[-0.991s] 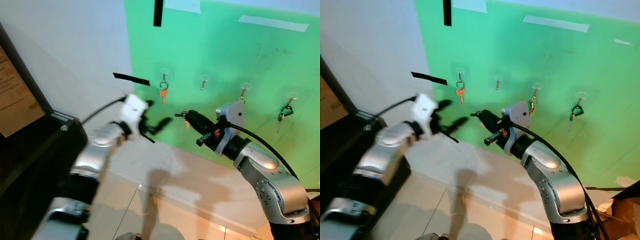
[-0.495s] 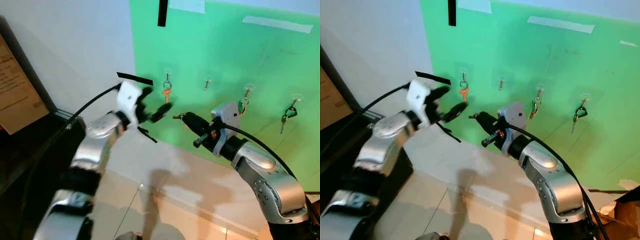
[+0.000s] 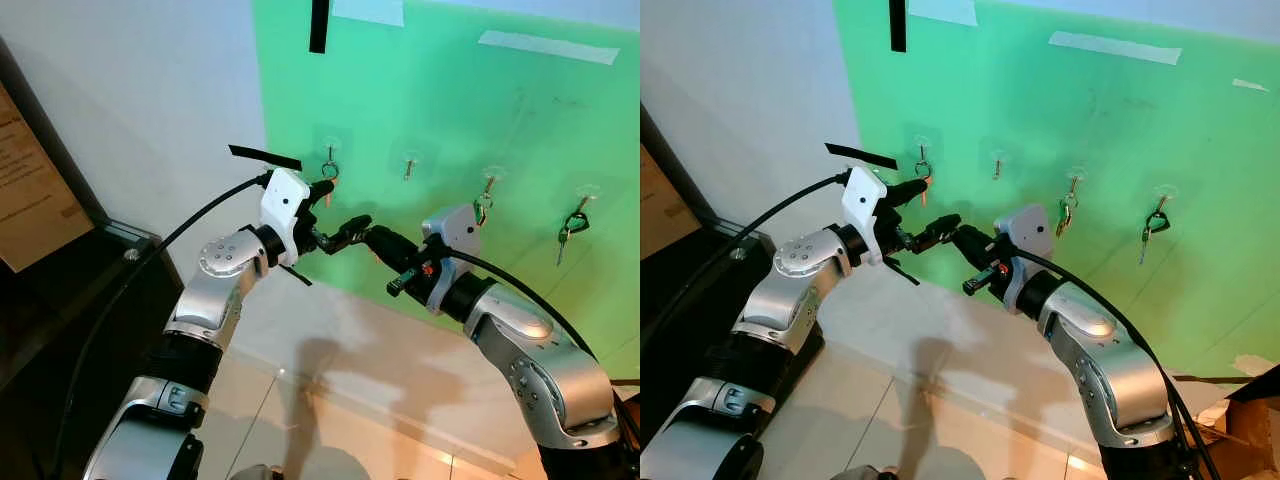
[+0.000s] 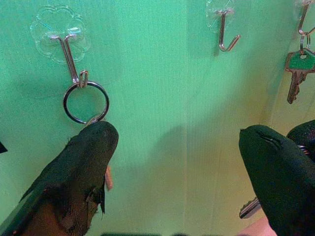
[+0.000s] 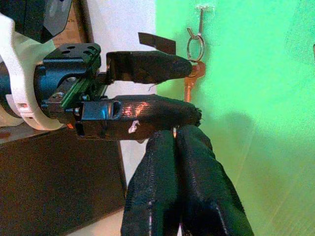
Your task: Hang keys on a hook
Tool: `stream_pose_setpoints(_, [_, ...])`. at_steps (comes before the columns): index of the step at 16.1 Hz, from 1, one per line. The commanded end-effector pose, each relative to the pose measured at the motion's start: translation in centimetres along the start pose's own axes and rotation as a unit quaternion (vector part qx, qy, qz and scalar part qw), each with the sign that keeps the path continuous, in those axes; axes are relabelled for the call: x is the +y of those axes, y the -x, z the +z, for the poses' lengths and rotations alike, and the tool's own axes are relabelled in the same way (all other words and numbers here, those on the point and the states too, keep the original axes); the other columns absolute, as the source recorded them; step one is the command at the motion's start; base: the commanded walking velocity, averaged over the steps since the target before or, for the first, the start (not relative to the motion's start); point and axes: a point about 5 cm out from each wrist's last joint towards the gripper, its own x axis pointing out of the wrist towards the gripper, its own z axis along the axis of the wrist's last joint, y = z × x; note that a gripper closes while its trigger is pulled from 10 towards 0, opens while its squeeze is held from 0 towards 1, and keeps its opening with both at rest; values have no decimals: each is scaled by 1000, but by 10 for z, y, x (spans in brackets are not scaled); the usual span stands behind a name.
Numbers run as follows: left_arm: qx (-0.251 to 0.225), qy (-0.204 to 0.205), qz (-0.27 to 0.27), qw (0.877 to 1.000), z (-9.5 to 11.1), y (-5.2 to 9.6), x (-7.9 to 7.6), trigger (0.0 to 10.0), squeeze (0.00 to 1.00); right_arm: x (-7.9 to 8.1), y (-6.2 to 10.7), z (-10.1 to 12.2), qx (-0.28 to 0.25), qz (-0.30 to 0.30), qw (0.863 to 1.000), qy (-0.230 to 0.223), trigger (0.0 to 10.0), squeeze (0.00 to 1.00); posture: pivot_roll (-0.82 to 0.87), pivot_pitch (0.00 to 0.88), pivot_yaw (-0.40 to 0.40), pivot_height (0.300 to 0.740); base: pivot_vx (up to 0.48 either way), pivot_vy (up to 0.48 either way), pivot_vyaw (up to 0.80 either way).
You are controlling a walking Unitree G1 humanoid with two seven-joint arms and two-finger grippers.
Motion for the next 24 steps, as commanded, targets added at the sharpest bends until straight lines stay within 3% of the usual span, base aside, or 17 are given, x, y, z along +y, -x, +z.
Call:
stream_pose_setpoints(1, [14, -4, -15, 1000, -5, -3, -6, 10000, 0, 6, -1, 11, -22, 17, 1000, 5, 10000, 0, -125, 0, 52, 740, 0, 0, 0])
stream_pose_setpoints(10, [31, -21, -10, 999, -9, -13, -11, 10000, 0, 8, -3, 13, -26, 20, 999, -3, 10000, 0, -126, 0, 55, 740, 0, 0, 0])
stream_pose_setpoints(12, [78, -66, 43, 994, -19, -7, 5, 10000, 0, 6, -2, 12, -26, 10, 1000, -7, 10000, 0, -122, 0, 55, 740, 0, 0, 0])
stream_pose_setpoints(14, [90, -78, 81, 990, -20, -1, 18, 10000, 0, 4, -2, 11, -25, 7, 1000, -9, 10000, 0, -119, 0, 53, 740, 0, 0, 0])
stream_pose_setpoints(17, [95, -86, 97, 987, -21, 3, 25, 10000, 0, 4, -2, 11, -26, 6, 1000, -11, 10000, 0, -116, 0, 52, 740, 0, 0, 0])
stream_pose_setpoints(22, [19, -37, 100, 994, -4, 12, 33, 10000, 0, 1, -2, 9, -20, -6, 1000, -13, 10000, 0, -115, 0, 51, 740, 0, 0, 0])
stream_pose_setpoints(24, [5, -28, 81, 996, -1, 8, 28, 10000, 0, 1, -2, 10, -21, -2, 1000, -12, 10000, 0, -115, 0, 50, 740, 0, 0, 0])
